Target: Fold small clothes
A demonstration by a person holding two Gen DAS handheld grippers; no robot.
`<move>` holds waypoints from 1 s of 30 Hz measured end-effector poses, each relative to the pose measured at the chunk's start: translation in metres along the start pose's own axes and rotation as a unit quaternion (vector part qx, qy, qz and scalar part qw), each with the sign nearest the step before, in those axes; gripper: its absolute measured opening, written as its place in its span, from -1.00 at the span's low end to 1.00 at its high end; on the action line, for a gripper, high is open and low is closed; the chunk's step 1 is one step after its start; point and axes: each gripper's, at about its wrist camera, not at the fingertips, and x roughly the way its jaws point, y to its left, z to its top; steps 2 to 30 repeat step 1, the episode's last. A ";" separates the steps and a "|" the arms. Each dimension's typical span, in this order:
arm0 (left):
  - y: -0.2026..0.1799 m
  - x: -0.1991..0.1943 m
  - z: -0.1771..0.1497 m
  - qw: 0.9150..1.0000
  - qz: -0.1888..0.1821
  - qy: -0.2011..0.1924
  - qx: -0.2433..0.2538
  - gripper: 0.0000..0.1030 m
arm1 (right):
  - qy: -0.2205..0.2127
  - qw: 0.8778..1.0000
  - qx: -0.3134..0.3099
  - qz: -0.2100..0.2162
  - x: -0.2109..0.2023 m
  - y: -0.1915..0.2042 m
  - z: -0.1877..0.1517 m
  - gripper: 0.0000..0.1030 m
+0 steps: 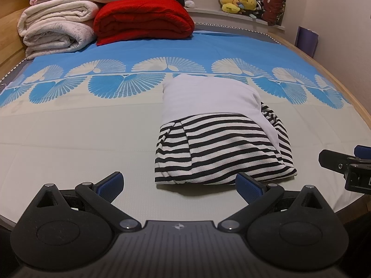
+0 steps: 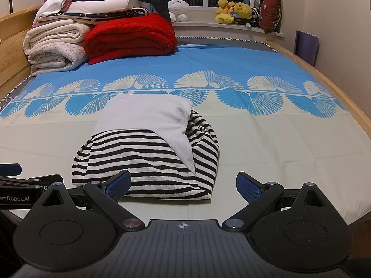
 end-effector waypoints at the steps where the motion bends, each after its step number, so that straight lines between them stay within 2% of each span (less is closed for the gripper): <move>1: 0.000 0.000 0.000 1.000 0.000 0.000 0.000 0.99 | 0.000 1.000 0.000 0.000 0.000 0.000 0.000 0.88; 30: 0.000 0.000 0.000 1.000 0.000 0.000 0.000 0.99 | 0.000 1.000 0.000 0.000 0.000 0.000 0.000 0.88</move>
